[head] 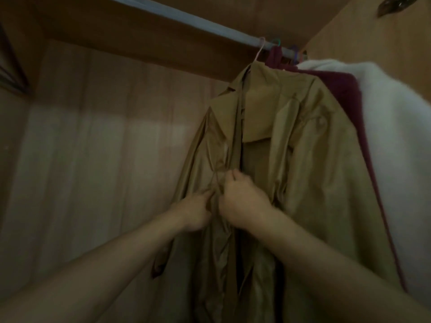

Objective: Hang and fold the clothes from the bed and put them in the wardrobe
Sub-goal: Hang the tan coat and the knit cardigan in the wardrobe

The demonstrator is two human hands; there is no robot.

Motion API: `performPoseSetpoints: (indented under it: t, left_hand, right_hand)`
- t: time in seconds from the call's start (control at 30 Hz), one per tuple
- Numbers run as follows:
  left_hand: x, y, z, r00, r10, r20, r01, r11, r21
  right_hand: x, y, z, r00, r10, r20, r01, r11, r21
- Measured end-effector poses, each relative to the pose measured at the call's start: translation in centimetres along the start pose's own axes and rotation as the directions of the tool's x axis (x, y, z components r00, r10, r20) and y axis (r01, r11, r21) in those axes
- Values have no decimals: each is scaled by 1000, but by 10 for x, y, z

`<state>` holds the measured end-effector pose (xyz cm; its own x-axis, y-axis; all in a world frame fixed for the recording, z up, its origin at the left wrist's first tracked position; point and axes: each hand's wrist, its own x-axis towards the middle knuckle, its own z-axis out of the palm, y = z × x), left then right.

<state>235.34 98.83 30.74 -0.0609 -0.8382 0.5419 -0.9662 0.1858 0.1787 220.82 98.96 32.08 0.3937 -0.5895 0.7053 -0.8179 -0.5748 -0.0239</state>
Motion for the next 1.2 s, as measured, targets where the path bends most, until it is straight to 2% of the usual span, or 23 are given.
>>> performPoseSetpoints:
  t: [0.1,0.23,0.37,0.57,0.77,0.93,1.1,1.2]
  left_hand:
    - [-35,-16,21,995,-99,33,92,979,183]
    - [-99,-30,56,979,-190,74,175,968,179]
    - [-179,-33,80,948,-265,176,213,939,270]
    - [-274,-13,92,941,-317,121,249,887,388]
    - [-359,33,97,919,-384,90,331,875,354]
    - [-427,78,106,899,-427,97,360,847,392]
    - [-477,124,110,855,-482,193,377,832,407]
    - [-496,144,106,861,-478,173,376,828,417]
  right_hand:
    - [-47,-19,35,987,-124,99,112,986,122]
    - [-101,-30,81,945,-143,294,73,969,236]
    - [-154,-35,109,885,-149,441,53,974,222]
    - [-225,-51,108,872,-227,433,144,966,215]
    - [-299,-50,86,865,-265,426,162,951,263]
    - [-372,-41,66,850,-231,474,131,963,233]
    - [-435,-34,35,825,-179,536,76,975,207]
    - [-455,-28,14,820,-157,551,55,979,197]
